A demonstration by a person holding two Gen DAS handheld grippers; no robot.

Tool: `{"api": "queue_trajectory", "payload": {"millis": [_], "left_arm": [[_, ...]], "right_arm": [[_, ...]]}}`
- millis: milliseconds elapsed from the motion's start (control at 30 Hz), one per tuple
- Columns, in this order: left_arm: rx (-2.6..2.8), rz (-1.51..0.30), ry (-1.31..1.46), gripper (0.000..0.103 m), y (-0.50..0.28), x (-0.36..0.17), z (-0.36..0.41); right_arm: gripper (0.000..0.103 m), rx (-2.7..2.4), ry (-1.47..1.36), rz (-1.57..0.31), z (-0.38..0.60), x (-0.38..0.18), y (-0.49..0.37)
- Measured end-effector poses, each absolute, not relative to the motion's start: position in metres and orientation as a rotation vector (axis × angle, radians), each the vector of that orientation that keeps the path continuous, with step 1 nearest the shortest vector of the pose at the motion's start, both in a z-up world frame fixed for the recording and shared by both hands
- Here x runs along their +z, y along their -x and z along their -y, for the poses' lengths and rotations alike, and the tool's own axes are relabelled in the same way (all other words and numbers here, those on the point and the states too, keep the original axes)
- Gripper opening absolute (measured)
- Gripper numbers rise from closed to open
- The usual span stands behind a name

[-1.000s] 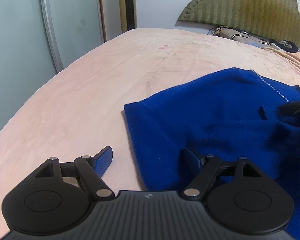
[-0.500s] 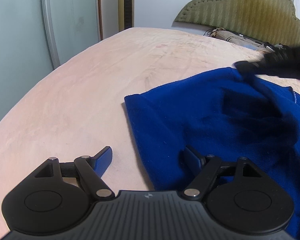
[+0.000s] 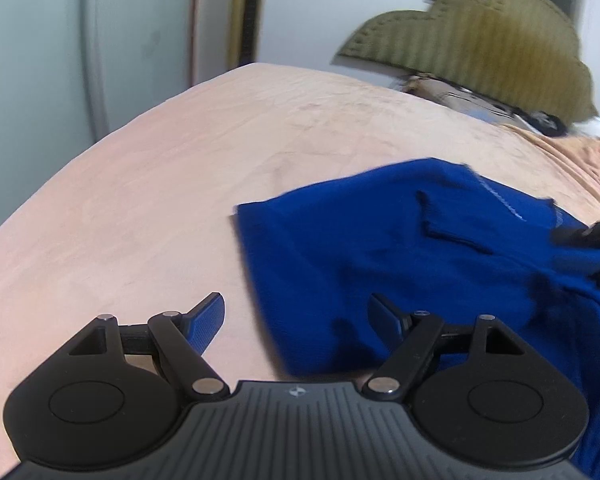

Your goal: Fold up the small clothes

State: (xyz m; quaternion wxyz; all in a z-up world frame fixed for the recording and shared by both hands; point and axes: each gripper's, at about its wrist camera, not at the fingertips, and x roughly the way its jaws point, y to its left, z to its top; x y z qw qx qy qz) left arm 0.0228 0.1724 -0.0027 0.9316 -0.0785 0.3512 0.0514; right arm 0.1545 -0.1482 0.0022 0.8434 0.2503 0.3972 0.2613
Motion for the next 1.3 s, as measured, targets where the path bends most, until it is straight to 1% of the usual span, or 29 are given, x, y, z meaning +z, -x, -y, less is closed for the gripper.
{"api": "queue_trajectory", "payload": {"millis": [133,167,200,233,267,367,467,533,667,733,800,833,933,1067,1100,1167,1233,1300], "left_arm": [[0.023,-0.708,0.079,0.079,-0.013,0.004,-0.151],[-0.008,-0.711,0.046,0.079,-0.011,0.005,-0.143],[-0.028,-0.712,0.018,0.079,-0.01,0.004,-0.137],[-0.042,-0.709,-0.014,0.079,-0.01,0.004,-0.13],[-0.051,-0.701,-0.057,0.079,-0.011,0.003,-0.121],[-0.032,-0.662,-0.172,0.079,-0.018,-0.002,-0.099],[0.061,-0.632,-0.233,0.079,-0.04,-0.006,-0.088],[0.12,-0.603,-0.232,0.08,-0.057,-0.007,-0.089],[0.231,-0.603,-0.173,0.08,-0.094,-0.004,-0.101],[0.264,-0.594,-0.141,0.08,-0.104,-0.001,-0.11],[0.281,-0.589,-0.107,0.08,-0.112,0.004,-0.118],[0.287,-0.59,-0.089,0.081,-0.117,0.005,-0.121],[0.287,-0.615,-0.052,0.081,-0.129,0.004,-0.125],[0.266,-0.634,-0.038,0.081,-0.136,0.002,-0.117],[0.264,-0.634,-0.043,0.081,-0.137,0.001,-0.115],[0.259,-0.651,-0.057,0.081,-0.138,-0.004,-0.112],[0.261,-0.669,-0.061,0.081,-0.138,-0.008,-0.111],[0.266,-0.674,-0.067,0.081,-0.135,-0.013,-0.112]], "right_arm": [[0.052,0.588,-0.628,-0.946,0.152,-0.03,-0.149],[0.048,0.607,-0.636,-0.957,0.147,-0.035,-0.144],[0.033,0.636,-0.629,-0.954,0.14,-0.037,-0.144],[0.014,0.646,-0.602,-0.951,0.132,-0.034,-0.143],[0.012,0.65,-0.561,-0.943,0.124,-0.03,-0.141],[0.011,0.649,-0.462,-0.869,0.104,-0.004,-0.149],[0.011,0.684,-0.435,-0.788,0.085,0.031,-0.168],[0.011,0.694,-0.401,-0.728,0.072,0.06,-0.177],[0.011,0.71,-0.374,-0.618,0.064,0.103,-0.183],[0.01,0.708,-0.373,-0.554,0.076,0.116,-0.18],[0.007,0.656,-0.366,-0.507,0.101,0.12,-0.175],[0.005,0.613,-0.366,-0.493,0.118,0.12,-0.174],[0.005,0.465,-0.382,-0.481,0.165,0.11,-0.175],[0.007,0.31,-0.449,-0.529,0.231,0.076,-0.178],[0.015,0.315,-0.473,-0.568,0.24,0.065,-0.18],[0.018,0.366,-0.559,-0.644,0.247,0.042,-0.183],[0.028,0.425,-0.626,-0.717,0.242,0.02,-0.187],[0.03,0.472,-0.675,-0.803,0.224,-0.004,-0.198]]}}
